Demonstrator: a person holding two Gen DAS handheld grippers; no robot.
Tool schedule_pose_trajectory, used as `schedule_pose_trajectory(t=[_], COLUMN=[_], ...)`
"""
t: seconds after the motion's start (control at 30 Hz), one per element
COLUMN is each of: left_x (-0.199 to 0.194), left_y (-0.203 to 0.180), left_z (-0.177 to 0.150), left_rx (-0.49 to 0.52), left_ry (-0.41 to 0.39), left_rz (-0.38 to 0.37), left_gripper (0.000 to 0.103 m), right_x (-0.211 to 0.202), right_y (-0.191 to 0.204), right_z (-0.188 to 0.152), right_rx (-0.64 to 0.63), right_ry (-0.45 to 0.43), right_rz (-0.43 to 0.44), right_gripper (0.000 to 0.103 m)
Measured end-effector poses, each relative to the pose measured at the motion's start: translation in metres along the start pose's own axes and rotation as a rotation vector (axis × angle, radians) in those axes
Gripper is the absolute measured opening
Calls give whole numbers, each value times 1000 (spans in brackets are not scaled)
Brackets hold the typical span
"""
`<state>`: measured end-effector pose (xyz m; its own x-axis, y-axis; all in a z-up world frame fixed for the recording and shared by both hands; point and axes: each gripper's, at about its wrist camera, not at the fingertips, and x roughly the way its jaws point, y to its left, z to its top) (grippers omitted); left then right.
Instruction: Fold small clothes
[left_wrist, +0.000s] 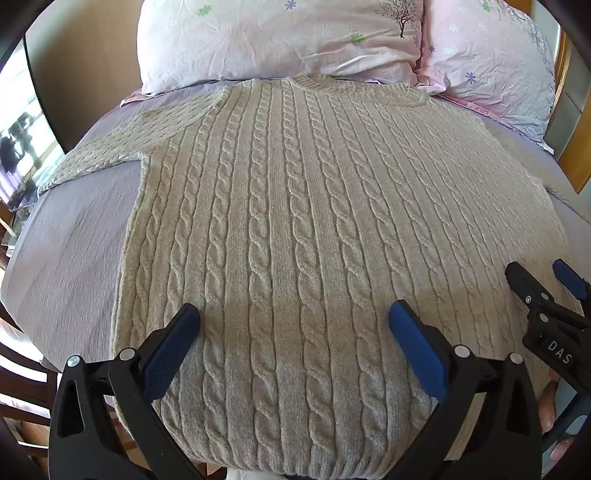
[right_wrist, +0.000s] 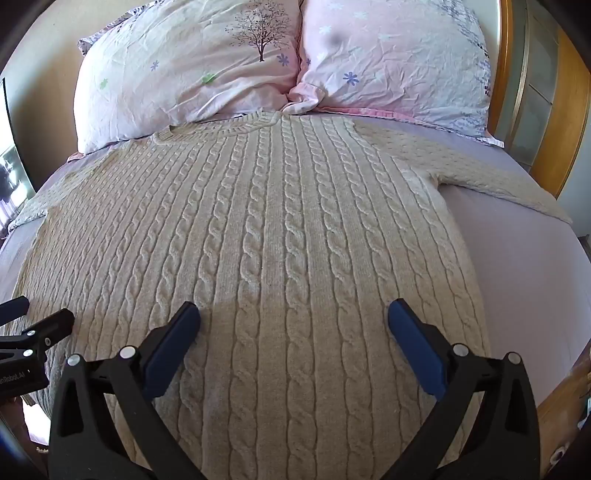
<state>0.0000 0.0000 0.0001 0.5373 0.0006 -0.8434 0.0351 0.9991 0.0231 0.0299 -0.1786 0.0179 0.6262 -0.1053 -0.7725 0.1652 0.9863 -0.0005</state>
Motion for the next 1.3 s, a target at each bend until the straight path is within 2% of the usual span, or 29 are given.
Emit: schedule_pose_trajectory(t=[1.3], left_x=[0], left_y=[0], left_z=[0], left_rx=[0], left_ry=[-1], left_rz=[0], left_gripper=[102], right_x=[0], right_y=[1], right_z=[-2], right_rx=[3], right_ry=[6], right_rz=[0], right_gripper=[101])
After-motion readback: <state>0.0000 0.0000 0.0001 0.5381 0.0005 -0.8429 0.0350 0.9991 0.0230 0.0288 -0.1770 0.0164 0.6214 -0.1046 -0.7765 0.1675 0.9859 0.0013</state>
